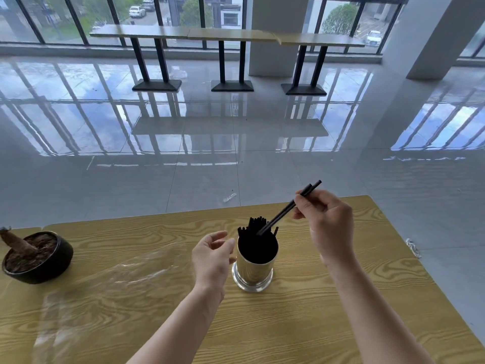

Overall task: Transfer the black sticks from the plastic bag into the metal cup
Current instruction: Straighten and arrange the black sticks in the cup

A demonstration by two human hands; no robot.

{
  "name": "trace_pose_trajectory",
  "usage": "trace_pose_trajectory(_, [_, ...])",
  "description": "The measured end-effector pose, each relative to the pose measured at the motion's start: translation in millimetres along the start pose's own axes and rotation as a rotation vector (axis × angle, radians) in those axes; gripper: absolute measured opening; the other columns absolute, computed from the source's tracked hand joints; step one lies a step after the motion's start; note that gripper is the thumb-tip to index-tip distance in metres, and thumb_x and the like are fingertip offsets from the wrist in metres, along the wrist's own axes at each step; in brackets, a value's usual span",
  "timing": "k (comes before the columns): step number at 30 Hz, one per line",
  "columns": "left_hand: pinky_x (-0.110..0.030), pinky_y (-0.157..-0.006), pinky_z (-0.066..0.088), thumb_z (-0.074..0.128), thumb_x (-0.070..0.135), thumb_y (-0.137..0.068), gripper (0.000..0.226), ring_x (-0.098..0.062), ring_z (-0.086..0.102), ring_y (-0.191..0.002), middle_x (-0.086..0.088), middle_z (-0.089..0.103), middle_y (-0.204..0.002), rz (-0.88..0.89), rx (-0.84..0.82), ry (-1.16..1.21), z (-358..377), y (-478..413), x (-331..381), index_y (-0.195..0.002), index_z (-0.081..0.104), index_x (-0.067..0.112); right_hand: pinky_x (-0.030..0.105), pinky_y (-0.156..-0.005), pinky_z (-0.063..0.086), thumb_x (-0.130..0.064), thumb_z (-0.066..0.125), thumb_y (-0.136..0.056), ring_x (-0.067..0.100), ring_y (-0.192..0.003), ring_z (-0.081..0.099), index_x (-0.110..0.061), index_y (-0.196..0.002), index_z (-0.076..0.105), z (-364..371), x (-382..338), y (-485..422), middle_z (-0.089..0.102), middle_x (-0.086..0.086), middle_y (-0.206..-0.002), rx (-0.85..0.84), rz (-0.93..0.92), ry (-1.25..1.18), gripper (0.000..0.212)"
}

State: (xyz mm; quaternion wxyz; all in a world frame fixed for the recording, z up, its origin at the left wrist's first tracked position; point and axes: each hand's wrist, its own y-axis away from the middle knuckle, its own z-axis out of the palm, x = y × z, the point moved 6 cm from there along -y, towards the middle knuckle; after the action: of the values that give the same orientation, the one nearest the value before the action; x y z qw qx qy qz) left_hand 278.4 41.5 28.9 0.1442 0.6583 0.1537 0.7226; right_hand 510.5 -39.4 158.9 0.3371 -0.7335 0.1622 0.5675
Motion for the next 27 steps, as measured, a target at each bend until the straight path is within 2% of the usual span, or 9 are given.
trace_pose_trajectory(3, [-0.031, -0.063, 0.06, 0.08, 0.023, -0.082, 0.03, -0.016, 0.071, -0.077, -0.003, 0.072, -0.089, 0.089, -0.069, -0.282, 3, -2, 1, -0.11, 0.069, 0.022, 0.044, -0.066, 0.061, -0.025, 0.072, -0.088, 0.014, -0.061, 0.072, -0.025, -0.08, 0.074, 0, 19, -2, 0.074, -0.003, -0.066, -0.065, 0.061, 0.239, 0.008])
trace_pose_trajectory(6, [-0.044, -0.081, 0.061, 0.079, 0.031, -0.083, 0.038, -0.018, 0.069, -0.08, 0.0, 0.071, -0.089, 0.148, -0.122, -0.453, 10, -2, 5, -0.118, 0.066, 0.024, 0.047, -0.065, 0.062, -0.016, 0.072, -0.089, 0.013, -0.058, 0.072, -0.022, -0.08, 0.072, 13, 37, 4, 0.073, -0.002, -0.064, -0.13, 0.103, 0.321, 0.011])
trace_pose_trajectory(9, [-0.039, -0.085, 0.057, 0.075, 0.035, -0.086, 0.043, -0.016, 0.067, -0.086, 0.001, 0.069, -0.092, 0.232, -0.124, -0.597, 15, -4, 10, -0.126, 0.065, 0.021, 0.044, -0.063, 0.062, -0.016, 0.073, -0.089, 0.008, -0.056, 0.07, -0.025, -0.079, 0.07, 31, 52, 12, 0.072, -0.004, -0.064, -0.202, 0.113, 0.398, 0.014])
trace_pose_trajectory(12, [-0.029, -0.082, 0.052, 0.072, 0.035, -0.088, 0.041, -0.012, 0.063, -0.089, 0.002, 0.066, -0.096, 0.311, -0.105, -0.694, 21, -7, 14, -0.124, 0.068, 0.017, 0.038, -0.063, 0.061, -0.021, 0.073, -0.089, 0.008, -0.063, 0.071, -0.028, -0.081, 0.07, 51, 62, 19, 0.072, -0.01, -0.073, -0.272, 0.11, 0.495, 0.011])
trace_pose_trajectory(14, [-0.024, -0.078, 0.048, 0.072, 0.033, -0.089, 0.037, -0.01, 0.061, -0.089, 0.002, 0.063, -0.097, 0.344, -0.092, -0.727, 25, -8, 16, -0.121, 0.071, 0.016, 0.038, -0.065, 0.061, -0.022, 0.073, -0.089, 0.013, -0.069, 0.072, -0.02, -0.089, 0.073, 61, 67, 21, 0.074, -0.007, -0.08, -0.288, 0.122, 0.529, 0.002])
trace_pose_trajectory(17, [-0.021, -0.073, 0.045, 0.074, 0.03, -0.088, 0.031, -0.009, 0.06, -0.086, 0.004, 0.06, -0.095, 0.359, -0.08, -0.725, 28, -11, 17, -0.117, 0.073, 0.018, 0.038, -0.067, 0.059, -0.021, 0.072, -0.088, 0.019, -0.07, 0.071, -0.014, -0.091, 0.074, 70, 74, 23, 0.073, -0.003, -0.079, -0.312, 0.142, 0.584, 0.007])
trace_pose_trajectory(21, [-0.021, -0.07, 0.047, 0.077, 0.026, -0.086, 0.025, -0.009, 0.059, -0.08, 0.004, 0.06, -0.086, 0.361, -0.074, -0.657, 31, -16, 20, -0.11, 0.076, 0.022, 0.029, -0.067, 0.054, -0.023, 0.074, -0.086, 0.016, -0.075, 0.069, -0.016, -0.098, 0.073, 71, 75, 26, 0.073, -0.005, -0.08, -0.3, 0.128, 0.637, 0.013])
trace_pose_trajectory(24, [-0.019, -0.067, 0.046, 0.077, 0.024, -0.085, 0.021, -0.008, 0.061, -0.078, 0.004, 0.063, -0.085, 0.379, -0.08, -0.642, 35, -17, 22, -0.106, 0.077, 0.023, 0.031, -0.07, 0.057, -0.019, 0.077, -0.085, 0.014, -0.072, 0.067, -0.015, -0.111, 0.072, 67, 70, 26, 0.07, -0.006, -0.082, -0.247, 0.053, 0.616, 0.027])
trace_pose_trajectory(27, [-0.017, -0.068, 0.045, 0.077, 0.022, -0.085, 0.02, -0.004, 0.06, -0.078, 0.008, 0.063, -0.086, 0.417, -0.088, -0.656, 38, -17, 25, -0.105, 0.077, 0.023, 0.031, -0.069, 0.058, -0.012, 0.078, -0.084, 0.012, -0.073, 0.063, -0.013, -0.118, 0.07, 65, 57, 24, 0.069, -0.002, -0.086, -0.205, -0.112, 0.644, 0.035])
